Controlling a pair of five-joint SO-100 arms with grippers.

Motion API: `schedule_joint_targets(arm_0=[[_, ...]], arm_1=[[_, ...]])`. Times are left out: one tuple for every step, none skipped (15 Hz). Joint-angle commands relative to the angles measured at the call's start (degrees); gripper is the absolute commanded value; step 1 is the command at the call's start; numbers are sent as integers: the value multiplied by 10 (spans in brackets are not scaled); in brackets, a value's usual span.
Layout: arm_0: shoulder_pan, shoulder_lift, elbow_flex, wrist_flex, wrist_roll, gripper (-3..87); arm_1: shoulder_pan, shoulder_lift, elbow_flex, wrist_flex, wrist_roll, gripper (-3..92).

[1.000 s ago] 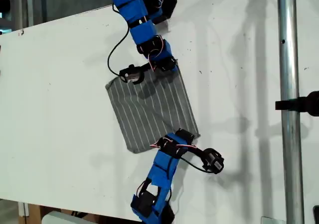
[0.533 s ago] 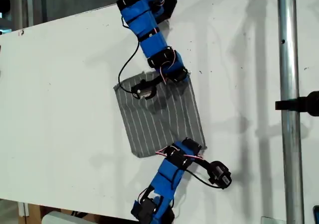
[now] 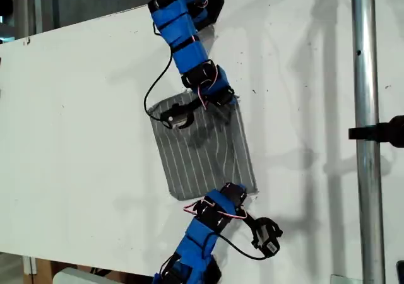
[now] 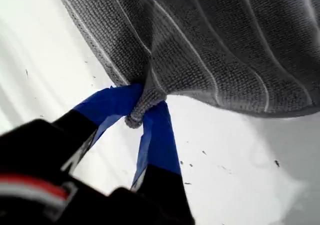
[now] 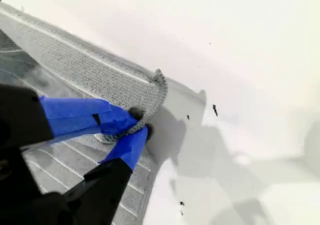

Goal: Grasp corners of a towel and fold twice.

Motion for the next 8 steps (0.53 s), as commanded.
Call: schedule_joint_targets(arm_0=[[-59, 56, 15, -4, 31, -28], [-83, 69, 24, -4, 51, -28], [-112, 79, 28, 4, 76, -28], [-140, 84, 28, 20, 98, -28], [-170, 90, 28, 37, 120, -28], [-201, 98, 30, 52, 142, -28], [-237, 107, 39, 65, 163, -28], [-273, 126, 51, 74, 186, -28]], arm_1=[[63, 54, 7, 4, -40, -2], [98, 72, 21, 1, -66, -2], [140, 92, 31, -3, -103, -2], [186, 110, 41, -8, -142, -2], [235, 124, 50, -18, -185, -2], [280, 134, 50, -29, -229, -2], [325, 142, 47, -46, -272, -2], [367, 147, 42, -60, -309, -2]])
